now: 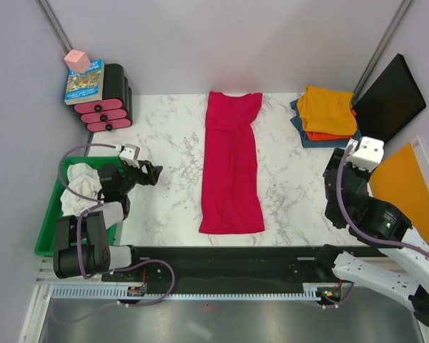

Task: Fold and stack the t-shirts
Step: Rotate the tshirt 90 degrees

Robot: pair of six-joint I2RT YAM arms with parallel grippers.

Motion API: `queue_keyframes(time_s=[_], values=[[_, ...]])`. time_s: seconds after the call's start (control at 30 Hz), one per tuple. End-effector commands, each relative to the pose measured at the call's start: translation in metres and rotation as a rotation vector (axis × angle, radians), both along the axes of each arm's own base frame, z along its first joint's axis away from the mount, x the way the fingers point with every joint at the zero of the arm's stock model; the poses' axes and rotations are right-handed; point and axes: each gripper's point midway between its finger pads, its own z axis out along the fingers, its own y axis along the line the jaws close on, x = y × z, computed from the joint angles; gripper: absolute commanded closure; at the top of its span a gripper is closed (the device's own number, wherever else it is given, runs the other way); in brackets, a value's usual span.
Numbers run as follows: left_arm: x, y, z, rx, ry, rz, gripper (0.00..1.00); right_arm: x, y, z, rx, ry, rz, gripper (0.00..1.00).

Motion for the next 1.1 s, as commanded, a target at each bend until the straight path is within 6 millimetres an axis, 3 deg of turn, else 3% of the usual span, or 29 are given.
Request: queue_keyframes(time_s=[0.0, 0.13, 0.17, 0.27, 0.37, 0.4, 0.43, 0.47, 0.5, 0.53, 0.67, 0.73, 0.8, 0.87, 0.9, 0.93, 0.97, 1.07], values=[[0.018, -0.001, 0.01, 0.05, -0.062, 0.042, 0.02, -0.002, -0.006, -0.008, 0.019, -0.027, -0.052, 0.44], [0.02, 0.007, 0.007, 0.047, -0.049, 0.099, 0.0, 0.0, -0.004, -0.021, 0.047, -0.045, -0.058, 0.42], [0.019, 0.007, 0.017, 0.049, -0.097, 0.103, 0.0, 0.001, -0.003, -0.027, 0.047, -0.044, -0.061, 0.41], [-0.003, -0.002, 0.013, 0.056, -0.129, 0.055, 0.0, 0.003, 0.0, -0.039, 0.055, -0.043, -0.061, 0.4], [0.002, 0.003, 0.022, 0.053, -0.146, 0.088, 0.0, 0.006, 0.004, -0.046, 0.06, -0.04, -0.064, 0.38], [-0.002, 0.006, -0.005, 0.048, 0.003, 0.108, 0.0, 0.008, 0.006, -0.047, 0.06, -0.036, -0.058, 0.38], [0.0, 0.008, -0.014, 0.048, 0.073, 0.117, 0.0, 0.009, 0.009, -0.047, 0.067, -0.038, -0.053, 0.38], [0.015, 0.013, -0.005, 0.06, 0.097, 0.131, 0.0, 0.01, 0.011, -0.048, 0.061, -0.033, -0.045, 0.37], [0.006, 0.017, -0.035, 0.093, 0.246, 0.139, 0.0, 0.011, 0.011, -0.048, 0.053, -0.03, -0.048, 0.37], [0.01, 0.025, -0.037, 0.117, 0.256, 0.166, 0.0, 0.012, 0.012, -0.047, 0.058, -0.036, -0.048, 0.36], [0.021, 0.04, -0.009, -0.067, 0.199, 0.18, 0.0, 0.012, 0.013, -0.051, 0.037, -0.029, -0.034, 0.35], [0.024, 0.035, 0.002, -0.13, 0.105, 0.174, 0.0, 0.011, 0.011, -0.053, 0.045, -0.035, -0.036, 0.34], [0.021, 0.026, 0.007, -0.138, 0.007, 0.123, 0.0, 0.01, 0.011, -0.054, 0.058, -0.041, -0.031, 0.33], [0.018, 0.034, 0.017, -0.097, -0.078, 0.156, 0.0, 0.011, 0.012, -0.057, 0.055, -0.037, -0.025, 0.31], [0.011, 0.028, 0.02, -0.118, -0.106, 0.118, 0.0, 0.011, 0.012, -0.058, 0.058, -0.037, -0.02, 0.3], [-0.007, 0.018, 0.006, -0.091, -0.107, 0.056, 0.0, 0.012, 0.014, -0.062, 0.044, -0.028, -0.012, 0.29], [-0.02, -0.006, 0.021, -0.051, -0.208, -0.106, 0.0, 0.012, 0.015, -0.066, 0.035, -0.02, -0.008, 0.29], [-0.022, -0.009, 0.019, -0.006, -0.238, -0.118, 0.0, 0.017, 0.021, -0.08, 0.016, 0.003, 0.002, 0.27]])
